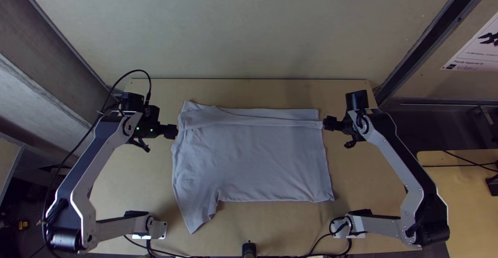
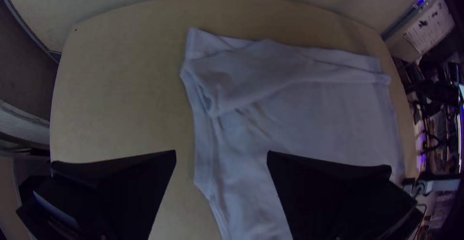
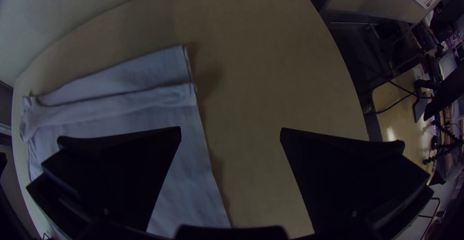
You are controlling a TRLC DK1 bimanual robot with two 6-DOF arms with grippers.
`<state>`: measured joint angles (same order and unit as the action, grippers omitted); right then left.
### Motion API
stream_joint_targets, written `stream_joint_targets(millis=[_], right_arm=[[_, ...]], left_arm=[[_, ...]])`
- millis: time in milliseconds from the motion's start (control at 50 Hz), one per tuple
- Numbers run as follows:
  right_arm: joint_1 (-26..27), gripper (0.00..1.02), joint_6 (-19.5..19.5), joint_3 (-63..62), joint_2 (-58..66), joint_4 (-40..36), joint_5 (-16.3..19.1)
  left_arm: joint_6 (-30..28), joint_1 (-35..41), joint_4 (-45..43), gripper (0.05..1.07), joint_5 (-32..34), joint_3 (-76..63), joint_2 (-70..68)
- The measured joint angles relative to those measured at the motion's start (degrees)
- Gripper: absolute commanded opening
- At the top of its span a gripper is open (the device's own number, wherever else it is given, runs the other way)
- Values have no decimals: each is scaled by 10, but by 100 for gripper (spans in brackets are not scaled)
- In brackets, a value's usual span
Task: Fold the t-shirt
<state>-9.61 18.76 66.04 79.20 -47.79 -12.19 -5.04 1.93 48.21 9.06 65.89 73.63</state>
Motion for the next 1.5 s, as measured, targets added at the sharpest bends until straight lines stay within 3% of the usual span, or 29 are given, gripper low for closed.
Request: stream_joint_targets(millis=[200, 440, 660, 1200, 1300, 1500], right_arm=[[0, 97, 7, 0, -35, -71, 1], [-13, 97, 129, 0, -74, -152, 7], [-70, 97, 169, 0, -86, -197, 10], [-99, 97, 181, -31, -86, -209, 10], [-99, 95, 181, -42, -90, -209, 10], [-99, 92, 169, -63, -112, -209, 23]], left_arm=[[1, 54, 119, 102, -16, 3, -60], [32, 124, 206, 102, -49, -41, -129], [67, 186, 238, 102, -52, -116, -161], [232, 307, 218, 101, -52, -262, -178], [246, 316, 193, 91, -52, -277, -177], [255, 331, 152, 89, -55, -301, -159]])
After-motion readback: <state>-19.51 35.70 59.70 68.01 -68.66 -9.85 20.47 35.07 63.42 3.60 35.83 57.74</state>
